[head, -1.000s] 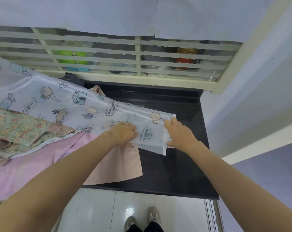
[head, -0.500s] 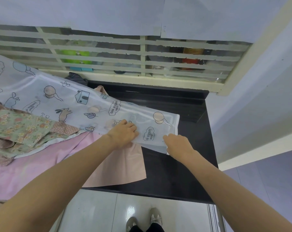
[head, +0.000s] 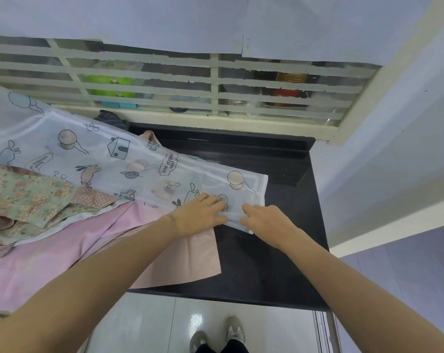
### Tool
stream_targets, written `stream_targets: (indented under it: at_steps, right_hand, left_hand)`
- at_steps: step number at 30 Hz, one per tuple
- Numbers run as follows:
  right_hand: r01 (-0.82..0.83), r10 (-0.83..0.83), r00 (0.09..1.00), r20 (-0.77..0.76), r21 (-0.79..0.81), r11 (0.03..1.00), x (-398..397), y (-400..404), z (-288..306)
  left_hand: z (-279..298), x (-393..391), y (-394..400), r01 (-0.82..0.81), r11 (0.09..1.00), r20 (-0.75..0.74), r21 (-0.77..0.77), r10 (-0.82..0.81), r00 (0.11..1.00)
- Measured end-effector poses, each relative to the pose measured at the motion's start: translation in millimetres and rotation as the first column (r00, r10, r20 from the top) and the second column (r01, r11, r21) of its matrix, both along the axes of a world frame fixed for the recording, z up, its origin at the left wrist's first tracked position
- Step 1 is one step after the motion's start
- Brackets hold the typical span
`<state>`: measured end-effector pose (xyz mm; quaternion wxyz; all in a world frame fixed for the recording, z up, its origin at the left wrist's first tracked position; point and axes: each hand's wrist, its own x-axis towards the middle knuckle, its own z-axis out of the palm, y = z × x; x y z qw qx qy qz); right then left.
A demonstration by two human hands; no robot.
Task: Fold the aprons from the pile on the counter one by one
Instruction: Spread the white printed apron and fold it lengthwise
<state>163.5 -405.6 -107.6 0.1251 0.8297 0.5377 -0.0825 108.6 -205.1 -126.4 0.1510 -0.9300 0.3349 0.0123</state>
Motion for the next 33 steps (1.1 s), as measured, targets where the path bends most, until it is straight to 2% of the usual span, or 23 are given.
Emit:
stream_targets:
  at_steps: [2, 7, 9, 12, 15, 18, 20, 22, 24, 25, 27, 30, 31, 32, 33]
  right_hand:
    - [0.001, -0.002, 0.998, 0.063, 0.028, 1.000, -3, 4, -1]
    - [0.073, -0.067, 0.993, 0.098, -0.051, 0.996, -14, 12, -12]
    - [0.062, -0.052, 0.989, 0.141, -0.066, 0.996, -17, 13, -14]
    - [0.015, -0.007, 0.993, 0.116, -0.072, 0.997, -21, 10, -14]
    - [-0.068, 0.070, 0.997, 0.045, -0.048, 0.997, -22, 2, -8]
    - [-0.132, 0.125, 0.989, -0.077, -0.098, 0.986, -29, 3, 2]
    - [-0.176, 0.159, 0.980, -0.122, -0.148, 0.973, -26, 11, 9]
    - [-0.210, 0.178, 0.969, -0.169, -0.194, 0.958, -21, 20, 11]
    - [-0.276, 0.225, 0.945, -0.238, -0.214, 0.937, -19, 28, 10]
    - [-0.293, 0.233, 0.935, -0.268, -0.215, 0.931, -19, 29, 9]
    - [-0.298, 0.210, 0.905, -0.370, -0.199, 0.933, -17, 28, 8]
    - [-0.150, 0.092, 0.789, -0.607, -0.046, 0.988, -5, 25, 7]
    - [-0.109, 0.090, 0.774, -0.627, 0.008, 0.994, 4, 25, 6]
    - [-0.096, 0.110, 0.794, -0.598, 0.055, 0.994, 17, 25, 2]
    - [-0.076, 0.118, 0.836, -0.536, 0.100, 0.992, 31, 26, 1]
  left_hand:
    - [-2, -2, -2, 0.007, 1.000, -0.006, -0.018, -0.007, 1.000]
    - [-2, -5, -6, -0.015, 0.995, 0.055, -0.098, 0.021, 0.998]
    - [1, -6, -9, -0.026, 0.997, 0.056, -0.076, 0.031, 0.998]
    - [4, -8, -9, -0.035, 0.999, 0.027, -0.018, 0.036, 0.999]
    - [4, -16, -1, -0.066, 0.994, -0.053, -0.085, 0.062, 0.997]
    - [3, -26, 4, -0.087, 0.995, -0.139, -0.052, 0.079, 0.987]
    - [2, -33, 2, -0.162, 0.985, -0.175, -0.052, 0.151, 0.973]
    - [0, -38, 0, -0.209, 0.960, -0.171, -0.185, 0.178, 0.969]
    - [-3, -40, 1, -0.317, 0.919, -0.205, -0.234, 0.272, 0.940]
    - [-1, -37, 1, -0.408, 0.882, -0.246, -0.235, 0.352, 0.903]
    - [7, -32, -1, -0.645, 0.762, -0.391, -0.056, 0.578, 0.717]
    - [10, -23, -11, -0.759, 0.632, -0.372, 0.156, 0.749, 0.548]
    - [5, -24, -20, -0.801, 0.569, -0.371, 0.186, 0.795, 0.479]
    - [-2, -24, -31, -0.843, 0.491, -0.374, 0.218, 0.840, 0.393]
    - [-9, -24, -38, -0.866, 0.443, -0.368, 0.231, 0.864, 0.344]
